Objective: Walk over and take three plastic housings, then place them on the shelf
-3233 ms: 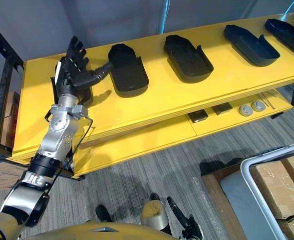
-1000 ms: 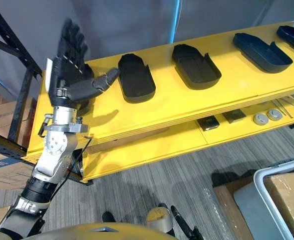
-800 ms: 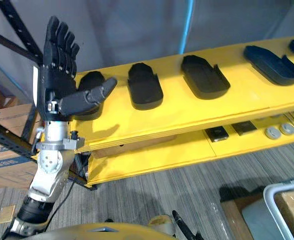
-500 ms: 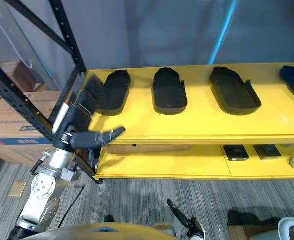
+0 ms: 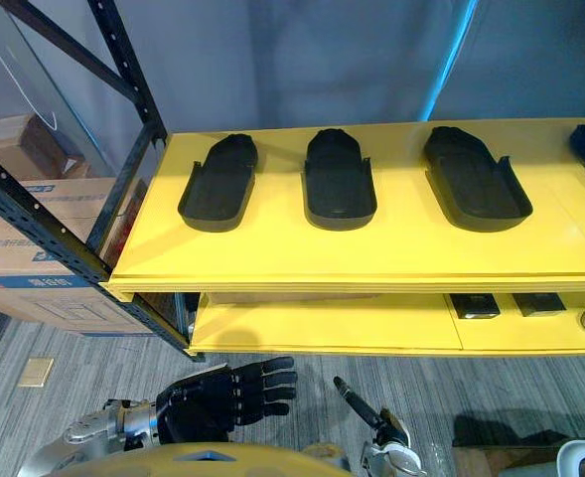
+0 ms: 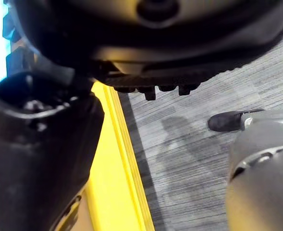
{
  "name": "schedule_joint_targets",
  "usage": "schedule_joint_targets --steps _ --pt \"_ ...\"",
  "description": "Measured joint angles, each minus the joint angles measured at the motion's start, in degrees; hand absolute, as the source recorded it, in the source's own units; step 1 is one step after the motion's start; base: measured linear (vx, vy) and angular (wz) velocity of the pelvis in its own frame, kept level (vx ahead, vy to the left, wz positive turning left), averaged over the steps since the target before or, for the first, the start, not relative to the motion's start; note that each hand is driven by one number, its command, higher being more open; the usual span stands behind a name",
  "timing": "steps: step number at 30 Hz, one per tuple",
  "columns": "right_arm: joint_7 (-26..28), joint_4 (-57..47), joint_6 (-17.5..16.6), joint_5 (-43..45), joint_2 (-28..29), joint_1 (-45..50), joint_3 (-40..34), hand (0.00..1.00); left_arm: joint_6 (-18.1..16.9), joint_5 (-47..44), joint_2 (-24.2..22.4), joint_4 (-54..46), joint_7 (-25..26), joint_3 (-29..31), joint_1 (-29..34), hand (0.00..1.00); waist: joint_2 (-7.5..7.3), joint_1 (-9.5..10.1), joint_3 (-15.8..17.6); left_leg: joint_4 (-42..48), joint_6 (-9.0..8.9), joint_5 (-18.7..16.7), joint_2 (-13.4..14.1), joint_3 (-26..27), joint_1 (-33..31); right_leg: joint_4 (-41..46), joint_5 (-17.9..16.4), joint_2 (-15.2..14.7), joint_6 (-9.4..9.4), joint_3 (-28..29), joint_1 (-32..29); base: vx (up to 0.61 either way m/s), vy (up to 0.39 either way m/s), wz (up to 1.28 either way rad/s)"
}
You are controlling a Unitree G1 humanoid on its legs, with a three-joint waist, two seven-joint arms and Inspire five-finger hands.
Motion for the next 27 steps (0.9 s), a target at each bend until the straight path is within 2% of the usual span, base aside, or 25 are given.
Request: schedule_joint_targets --steps 2,4,7,9,11,12,14,15,17,21,24,27 --pt "0.0 0.0 0.5 -1.1 -0.5 0.1 -0.5 1.0 0.7 1.5 -0.5 3.0 0.6 0.1 -0.1 1.0 0.04 -0.12 0.0 0.0 -0.13 -0.1 0.1 0.0 0.2 -0.1 0.0 0.1 -0.01 0.0 0.2 0.0 -0.007 -0.03" --pt "-0.3 0.0 0.6 -1.4 -0.8 0.2 -1.0 1.0 1.8 5.5 -1.9 9.6 5.1 0.5 0.0 1.0 0.47 -0.06 -0.3 0.0 -0.33 -0.4 0.1 0.5 0.9 -0.1 -0.1 0.1 -0.05 0.4 0.6 -0.01 -0.006 -0.11" --pt "-3.9 -0.1 0.2 1.7 -0.1 0.6 -1.8 1.0 1.5 10.6 -7.1 21.7 18.4 5.5 0.4 1.0 0.53 0.05 -0.3 0.0 -0.33 -0.5 0.1 0.6 0.9 -0.2 -0.1 0.1 -0.03 0.5 0.6 -0.01 -0.001 -0.03" --pt "-7.9 -0.4 -1.5 5.2 1.2 1.1 -4.1 1.0 -2.2 14.9 -11.0 28.3 26.8 10.3 0.3 1.0 0.13 0.31 -0.1 0.0 -0.31 -0.6 0.1 0.5 0.9 -0.4 -0.1 0.0 -0.02 0.5 0.5 0.0 0.0 0.0" --pt "-13.7 -4.5 -6.3 8.2 3.8 2.8 -8.0 1.0 -10.4 22.0 -14.2 34.5 37.0 15.3 0.4 1.0 -0.81 0.97 0.3 0.0 -0.29 -0.6 0.0 0.5 0.9 -0.4 -0.1 0.0 0.01 0.6 0.5 0.0 0.0 0.0" --pt "-15.5 -6.2 -7.7 8.2 4.5 3.3 -8.8 1.0 -12.8 24.2 -14.8 36.1 39.2 16.4 0.4 1.0 -1.08 0.95 0.4 0.0 -0.3 -0.6 0.1 0.6 0.9 -0.4 -0.1 0.0 0.01 0.7 0.5 0.01 0.002 -0.05" --pt "-22.2 -16.6 -12.2 8.0 6.7 5.6 -10.1 1.0 -20.6 31.7 -16.7 41.0 46.2 19.3 0.5 1.0 -2.0 0.7 0.6 0.0 -0.25 -0.8 0.0 1.3 0.9 -0.2 0.0 -0.1 0.11 1.4 0.1 0.02 0.007 -0.12" --pt "-23.7 -19.8 -13.1 7.9 7.0 6.2 -10.3 1.0 -22.1 33.3 -17.0 41.7 47.9 19.4 0.6 1.0 -2.22 0.69 0.6 0.0 -0.26 -0.9 0.0 1.5 0.9 -0.1 0.1 -0.1 0.13 1.6 -0.1 0.03 0.014 -0.18" --pt "-27.9 -31.2 -16.2 6.1 7.4 7.7 -10.3 1.0 -26.6 40.0 -18.6 42.0 54.3 19.4 1.8 1.0 -2.98 0.41 0.7 0.0 -0.3 -1.1 0.1 2.6 0.9 0.0 0.2 -0.1 0.25 2.8 -0.8 0.03 0.014 -0.21" --pt "-30.2 -47.1 -20.7 -3.9 7.4 9.9 -10.7 1.0 -29.4 46.0 -21.0 42.0 60.6 19.3 2.0 1.0 -3.74 -0.23 1.0 0.0 -0.47 -1.3 0.3 3.6 1.0 0.3 0.2 0.0 0.28 3.9 -1.5 0.02 0.003 -0.14" --pt "-28.6 -59.1 -22.9 -10.4 6.7 11.8 -10.5 1.0 -30.3 47.7 -21.1 43.3 63.5 19.4 2.0 1.0 -3.98 -0.72 1.1 0.2 -0.54 -1.4 0.5 4.2 1.2 0.9 0.2 0.1 0.29 4.5 -2.0 0.02 -0.002 -0.12" --pt "-25.4 -69.1 -23.8 -10.4 2.5 11.2 -9.5 1.0 -30.7 47.6 -21.2 45.1 64.9 20.8 2.0 1.0 -4.23 -1.11 1.2 0.0 -0.55 -1.4 0.5 4.4 1.2 1.1 0.2 0.1 0.33 4.7 -2.2 -0.01 0.003 -0.03"
